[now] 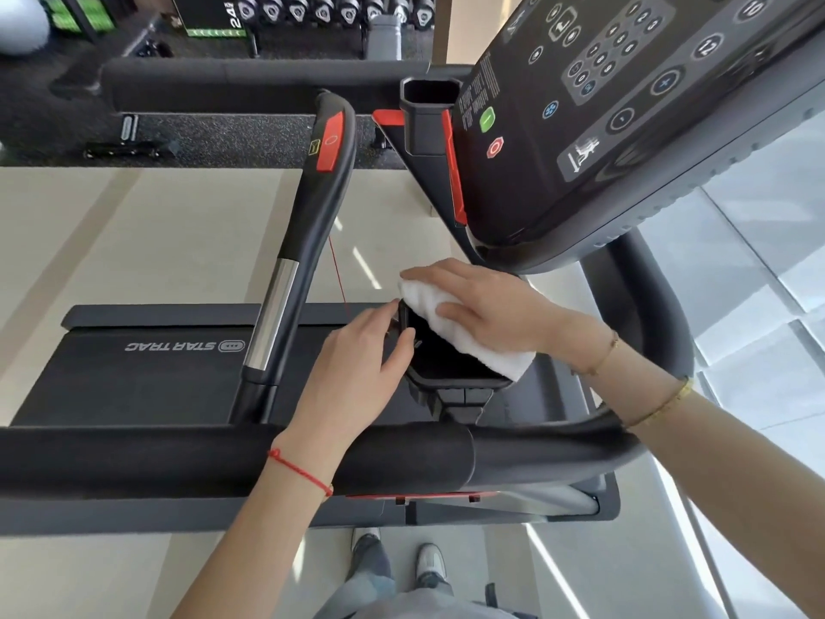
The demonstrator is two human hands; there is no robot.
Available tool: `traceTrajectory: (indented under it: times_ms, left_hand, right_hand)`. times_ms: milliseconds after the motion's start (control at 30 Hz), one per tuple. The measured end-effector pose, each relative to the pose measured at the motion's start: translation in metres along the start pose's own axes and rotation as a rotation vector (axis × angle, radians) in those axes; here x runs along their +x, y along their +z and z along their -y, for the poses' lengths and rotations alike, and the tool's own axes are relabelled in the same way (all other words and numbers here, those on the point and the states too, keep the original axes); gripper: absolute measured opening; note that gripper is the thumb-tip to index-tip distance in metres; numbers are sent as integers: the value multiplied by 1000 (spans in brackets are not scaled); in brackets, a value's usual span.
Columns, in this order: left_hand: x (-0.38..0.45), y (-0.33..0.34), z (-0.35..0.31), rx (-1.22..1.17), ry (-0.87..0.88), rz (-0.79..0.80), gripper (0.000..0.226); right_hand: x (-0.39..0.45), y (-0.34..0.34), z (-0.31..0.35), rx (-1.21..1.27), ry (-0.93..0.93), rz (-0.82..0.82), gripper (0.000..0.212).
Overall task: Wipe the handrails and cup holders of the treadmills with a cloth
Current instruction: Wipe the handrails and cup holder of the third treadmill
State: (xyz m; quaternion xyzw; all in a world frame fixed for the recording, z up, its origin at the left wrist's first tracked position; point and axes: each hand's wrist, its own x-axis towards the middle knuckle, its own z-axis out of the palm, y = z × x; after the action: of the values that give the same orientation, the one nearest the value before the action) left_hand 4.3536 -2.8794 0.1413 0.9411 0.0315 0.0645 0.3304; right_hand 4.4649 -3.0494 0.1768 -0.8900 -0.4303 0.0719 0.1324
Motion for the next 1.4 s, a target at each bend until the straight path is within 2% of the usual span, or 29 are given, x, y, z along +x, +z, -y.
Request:
traceTrajectory:
  times_ms: [67, 200, 367, 467, 533, 633, 800, 867, 967, 1100, 1233, 1400]
  left_hand:
    - [0, -1, 0, -6, -5, 11, 52]
    - [0, -1, -1, -10, -2, 6, 49]
    - [0, 1, -1, -11, -7, 0, 46]
    - [0, 1, 0, -9, -12, -10, 44]
    - [0, 0, 0, -26, -10, 1, 46]
    - [0, 0, 1, -26, 1, 2, 48]
    - [0, 0, 0, -11, 2, 3, 48]
    - [0, 0, 1, -5, -6, 3, 49]
    - [0, -1, 1, -19, -10, 11, 50]
    - [0, -1, 1, -12, 6, 7, 50]
    - [0, 1, 1, -2, 11, 2, 49]
    - [0, 0, 0, 1, 24, -2, 47]
  right_hand:
    - [-8, 3, -6, 8, -10, -61, 52]
    - [-37, 9, -19, 212, 92, -133, 52]
    - [-3, 9, -2, -24, -19, -60, 51]
    - [4, 9, 1, -44, -27, -63, 50]
    - [-11, 10, -7, 16, 6, -98, 52]
    - [-39, 8, -18, 238, 85, -111, 55]
    - [-10, 9, -1, -32, 12, -42, 55]
    - [2, 10, 6, -29, 17, -37, 53]
    - [-11, 11, -2, 9, 77, -80, 55]
    - [-54, 18, -7, 374, 334, -138, 65]
    - [-64, 28, 3, 341, 464, -146, 71]
    - [-37, 17, 0, 350, 465, -177, 64]
